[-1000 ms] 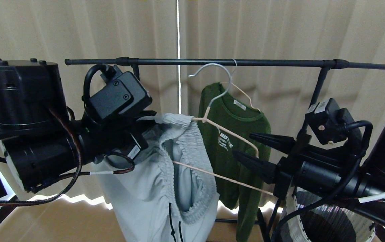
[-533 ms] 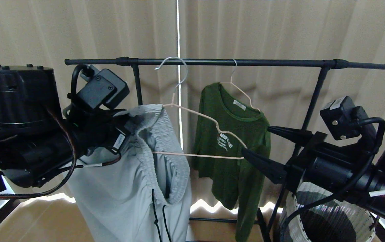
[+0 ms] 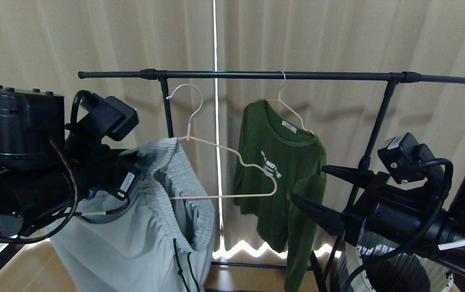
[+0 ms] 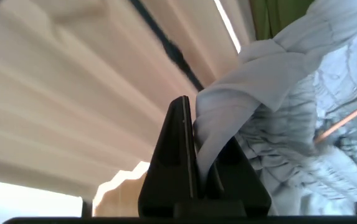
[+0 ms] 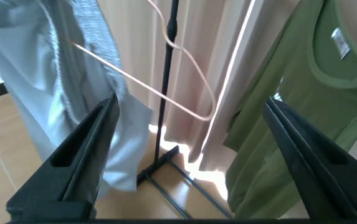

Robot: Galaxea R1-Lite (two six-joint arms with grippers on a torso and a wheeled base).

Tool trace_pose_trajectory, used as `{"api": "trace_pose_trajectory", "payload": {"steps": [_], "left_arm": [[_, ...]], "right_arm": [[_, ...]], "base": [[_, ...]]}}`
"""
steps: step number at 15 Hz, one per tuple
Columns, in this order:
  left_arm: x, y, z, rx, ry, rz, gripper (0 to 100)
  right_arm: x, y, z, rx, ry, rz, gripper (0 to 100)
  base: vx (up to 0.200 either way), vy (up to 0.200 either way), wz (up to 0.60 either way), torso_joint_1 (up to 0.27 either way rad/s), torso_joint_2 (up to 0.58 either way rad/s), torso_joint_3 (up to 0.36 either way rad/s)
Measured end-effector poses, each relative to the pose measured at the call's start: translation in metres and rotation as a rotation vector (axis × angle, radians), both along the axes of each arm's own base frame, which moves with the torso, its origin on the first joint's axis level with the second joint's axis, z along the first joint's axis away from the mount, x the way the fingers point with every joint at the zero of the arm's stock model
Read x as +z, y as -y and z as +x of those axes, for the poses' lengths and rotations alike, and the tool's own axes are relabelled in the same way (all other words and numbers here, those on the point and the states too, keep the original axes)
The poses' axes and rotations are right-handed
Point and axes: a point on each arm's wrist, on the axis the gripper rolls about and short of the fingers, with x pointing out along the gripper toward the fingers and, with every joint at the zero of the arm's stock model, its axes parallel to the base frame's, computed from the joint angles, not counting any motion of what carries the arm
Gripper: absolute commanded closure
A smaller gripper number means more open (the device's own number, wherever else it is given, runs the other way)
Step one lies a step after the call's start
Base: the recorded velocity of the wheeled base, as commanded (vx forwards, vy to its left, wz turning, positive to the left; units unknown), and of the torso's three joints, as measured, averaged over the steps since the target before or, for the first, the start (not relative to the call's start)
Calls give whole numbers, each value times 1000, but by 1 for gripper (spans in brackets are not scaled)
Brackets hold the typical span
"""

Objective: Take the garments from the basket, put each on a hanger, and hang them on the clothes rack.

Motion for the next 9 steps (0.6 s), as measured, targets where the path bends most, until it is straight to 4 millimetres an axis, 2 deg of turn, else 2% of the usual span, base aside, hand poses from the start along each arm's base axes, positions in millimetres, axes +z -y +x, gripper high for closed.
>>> {"api": "trace_pose_trajectory", "payload": {"steps": [4,9], "left_arm": [[12,-4,-4,71,14,-120,100],[18,-4,-5,87,33,-168,100]], "right_arm": [[-5,-3,1,10,-5,-3,0],[-12,-17,4,18,20,10,0]], "base": [[0,0,0,0,0,0],[0,0,0,0,0,0]]}}
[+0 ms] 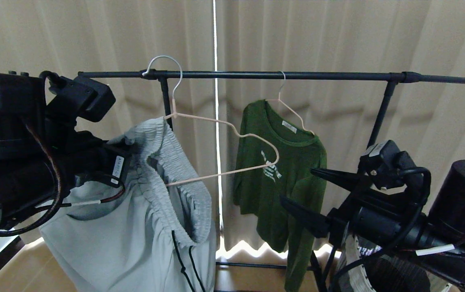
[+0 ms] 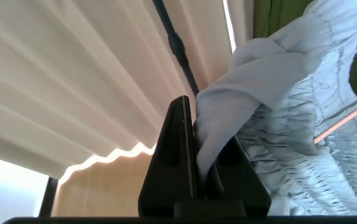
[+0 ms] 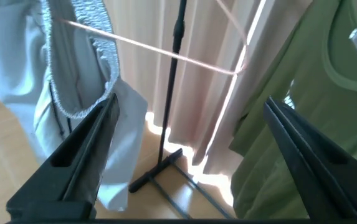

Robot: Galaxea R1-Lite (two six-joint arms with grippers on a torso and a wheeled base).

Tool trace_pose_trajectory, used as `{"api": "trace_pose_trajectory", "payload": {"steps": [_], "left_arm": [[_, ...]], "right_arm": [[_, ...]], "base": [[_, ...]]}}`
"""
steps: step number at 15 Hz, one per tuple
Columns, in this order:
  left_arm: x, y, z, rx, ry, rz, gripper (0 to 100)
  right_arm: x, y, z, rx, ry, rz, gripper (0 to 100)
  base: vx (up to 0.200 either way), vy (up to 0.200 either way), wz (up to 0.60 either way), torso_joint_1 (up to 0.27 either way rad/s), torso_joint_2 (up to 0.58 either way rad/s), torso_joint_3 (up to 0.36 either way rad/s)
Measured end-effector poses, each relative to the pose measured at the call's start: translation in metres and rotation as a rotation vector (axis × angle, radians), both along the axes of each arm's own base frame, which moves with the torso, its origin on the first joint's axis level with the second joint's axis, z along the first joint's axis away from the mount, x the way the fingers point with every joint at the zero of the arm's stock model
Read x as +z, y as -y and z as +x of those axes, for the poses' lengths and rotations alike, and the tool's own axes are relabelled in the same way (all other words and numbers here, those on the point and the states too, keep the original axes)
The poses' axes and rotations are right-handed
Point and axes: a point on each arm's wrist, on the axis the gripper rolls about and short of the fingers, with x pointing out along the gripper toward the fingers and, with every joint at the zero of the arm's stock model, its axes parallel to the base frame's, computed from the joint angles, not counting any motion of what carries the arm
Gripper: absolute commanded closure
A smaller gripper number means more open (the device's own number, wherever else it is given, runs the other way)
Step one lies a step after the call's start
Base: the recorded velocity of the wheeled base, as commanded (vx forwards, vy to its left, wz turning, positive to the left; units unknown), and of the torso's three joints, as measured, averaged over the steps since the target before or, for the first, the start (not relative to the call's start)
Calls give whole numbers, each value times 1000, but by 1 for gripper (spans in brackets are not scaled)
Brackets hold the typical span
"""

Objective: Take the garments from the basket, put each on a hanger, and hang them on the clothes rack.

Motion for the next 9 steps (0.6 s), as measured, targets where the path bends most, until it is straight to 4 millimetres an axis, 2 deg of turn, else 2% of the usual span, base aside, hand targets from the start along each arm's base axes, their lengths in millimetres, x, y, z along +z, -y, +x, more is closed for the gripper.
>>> {"api": "trace_pose_trajectory", "payload": {"steps": [4,9], "left_arm": [[2,3,0,7,4,-60,100],[10,15,-4,-36,23,-121,100]], "right_arm": [[-7,-11,-3,34,-22,-14,0],[-16,-30,-11,112,-35,-17,0]], "base": [[0,0,0,0,0,0],[0,0,0,0,0,0]]}}
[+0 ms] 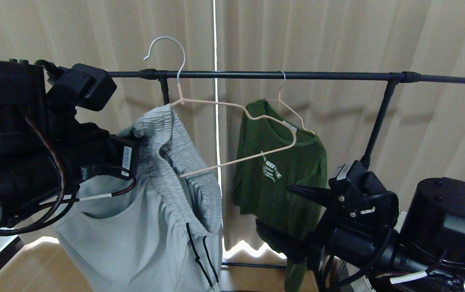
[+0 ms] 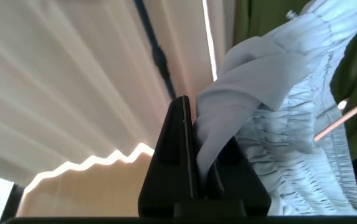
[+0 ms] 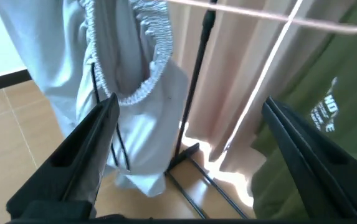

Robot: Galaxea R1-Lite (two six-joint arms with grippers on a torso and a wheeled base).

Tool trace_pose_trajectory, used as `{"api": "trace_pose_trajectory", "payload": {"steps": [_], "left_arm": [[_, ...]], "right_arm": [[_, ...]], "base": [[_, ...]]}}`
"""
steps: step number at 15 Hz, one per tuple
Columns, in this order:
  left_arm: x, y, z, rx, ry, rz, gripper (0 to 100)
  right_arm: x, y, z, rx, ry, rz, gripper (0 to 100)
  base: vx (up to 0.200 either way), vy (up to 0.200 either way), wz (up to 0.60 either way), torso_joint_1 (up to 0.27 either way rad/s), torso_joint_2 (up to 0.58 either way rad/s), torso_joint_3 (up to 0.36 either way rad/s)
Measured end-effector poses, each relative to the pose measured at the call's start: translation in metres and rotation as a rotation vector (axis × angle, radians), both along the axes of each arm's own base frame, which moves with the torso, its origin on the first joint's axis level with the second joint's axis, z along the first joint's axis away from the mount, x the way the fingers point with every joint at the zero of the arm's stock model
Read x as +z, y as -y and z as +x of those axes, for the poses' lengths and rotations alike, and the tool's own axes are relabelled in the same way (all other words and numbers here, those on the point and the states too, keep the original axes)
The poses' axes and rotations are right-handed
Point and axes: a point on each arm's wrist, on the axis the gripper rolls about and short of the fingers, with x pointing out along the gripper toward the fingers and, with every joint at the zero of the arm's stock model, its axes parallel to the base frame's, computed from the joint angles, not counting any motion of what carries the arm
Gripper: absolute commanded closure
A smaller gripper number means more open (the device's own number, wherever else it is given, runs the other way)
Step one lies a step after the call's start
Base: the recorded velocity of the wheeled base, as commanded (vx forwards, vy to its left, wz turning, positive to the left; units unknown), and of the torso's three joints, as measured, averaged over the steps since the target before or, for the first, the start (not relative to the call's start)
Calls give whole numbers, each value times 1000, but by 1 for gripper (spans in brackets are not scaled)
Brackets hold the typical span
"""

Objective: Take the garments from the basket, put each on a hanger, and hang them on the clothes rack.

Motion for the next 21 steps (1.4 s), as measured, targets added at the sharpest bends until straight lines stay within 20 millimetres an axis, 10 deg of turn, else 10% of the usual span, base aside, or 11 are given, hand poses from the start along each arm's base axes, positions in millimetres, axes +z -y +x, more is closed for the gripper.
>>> {"api": "trace_pose_trajectory", "payload": {"steps": [10,11,21], "left_arm": [[9,33,-23,-172,55,-89,100],[10,33,-24,-179,58,-88,100],[15,25,-24,-188,84,-55,100]], "right_arm": [[-26,-31,30,-20,30,50,0],[-28,-31,33,-26,27,47,100],[-31,-12,46,-108,19,35,100]], "base": [[0,0,0,0,0,0],[0,0,0,0,0,0],[0,0,0,0,0,0]]}}
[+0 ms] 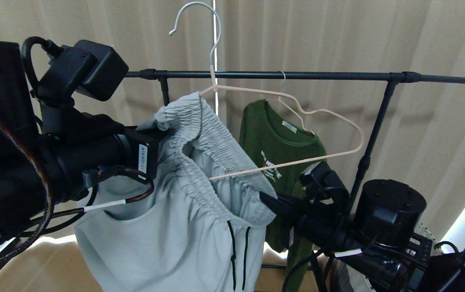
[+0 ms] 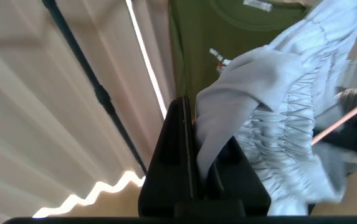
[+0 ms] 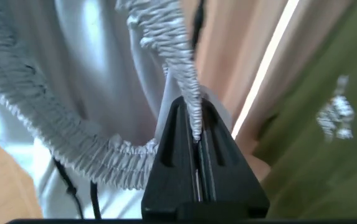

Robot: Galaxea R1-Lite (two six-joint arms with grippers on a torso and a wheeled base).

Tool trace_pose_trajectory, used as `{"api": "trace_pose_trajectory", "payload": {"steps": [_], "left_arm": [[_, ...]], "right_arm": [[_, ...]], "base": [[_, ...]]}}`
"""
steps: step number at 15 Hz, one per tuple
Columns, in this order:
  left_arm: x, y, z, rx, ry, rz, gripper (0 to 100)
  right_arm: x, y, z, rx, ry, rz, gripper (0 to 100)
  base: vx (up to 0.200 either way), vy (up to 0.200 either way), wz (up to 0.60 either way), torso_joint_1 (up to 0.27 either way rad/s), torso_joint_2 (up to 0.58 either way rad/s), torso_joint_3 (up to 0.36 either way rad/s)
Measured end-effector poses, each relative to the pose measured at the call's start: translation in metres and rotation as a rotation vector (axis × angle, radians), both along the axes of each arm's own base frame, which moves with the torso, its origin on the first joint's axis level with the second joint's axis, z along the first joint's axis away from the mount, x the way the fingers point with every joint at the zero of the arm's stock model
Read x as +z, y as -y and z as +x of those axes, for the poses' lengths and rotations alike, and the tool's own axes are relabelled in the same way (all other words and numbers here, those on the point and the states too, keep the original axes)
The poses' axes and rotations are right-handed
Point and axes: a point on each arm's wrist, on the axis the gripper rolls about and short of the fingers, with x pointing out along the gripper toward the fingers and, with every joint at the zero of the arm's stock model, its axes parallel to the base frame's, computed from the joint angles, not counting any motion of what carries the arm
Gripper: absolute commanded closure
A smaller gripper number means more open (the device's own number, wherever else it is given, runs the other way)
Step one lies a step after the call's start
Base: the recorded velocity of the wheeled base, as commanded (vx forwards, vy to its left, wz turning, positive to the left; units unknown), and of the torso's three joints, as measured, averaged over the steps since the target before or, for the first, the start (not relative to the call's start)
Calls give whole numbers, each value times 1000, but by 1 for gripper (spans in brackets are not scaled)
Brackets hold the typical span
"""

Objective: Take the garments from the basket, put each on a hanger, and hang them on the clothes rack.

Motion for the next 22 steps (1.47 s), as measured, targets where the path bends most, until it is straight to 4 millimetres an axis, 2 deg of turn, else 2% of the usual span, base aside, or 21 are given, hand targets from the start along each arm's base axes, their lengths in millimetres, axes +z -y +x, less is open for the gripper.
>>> {"api": "trace_pose_trajectory", "payload": {"steps": [3,7,10,12,16,19,22], "left_arm": [[-3,-10,8,50,2,43,100],[-9,-13,10,63,-12,65,100],[-26,-22,12,74,-29,203,100],[-31,-28,14,84,12,280,100],[-42,-36,16,109,75,362,100],[-51,-43,17,130,49,381,100],[-57,-43,18,129,31,392,100]], "right_arm": [[6,20,13,-79,17,14,100],[12,43,29,-170,38,26,100],[16,59,41,-238,52,34,100],[19,66,44,-262,61,39,100],[24,71,45,-280,75,46,100],[29,74,41,-280,83,50,100],[32,67,33,-245,54,31,100]], "base": [[0,0,0,0,0,0],[0,0,0,0,0,0],[0,0,0,0,0,0],[0,0,0,0,0,0],[0,0,0,0,0,0],[0,0,0,0,0,0],[0,0,0,0,0,0]]}}
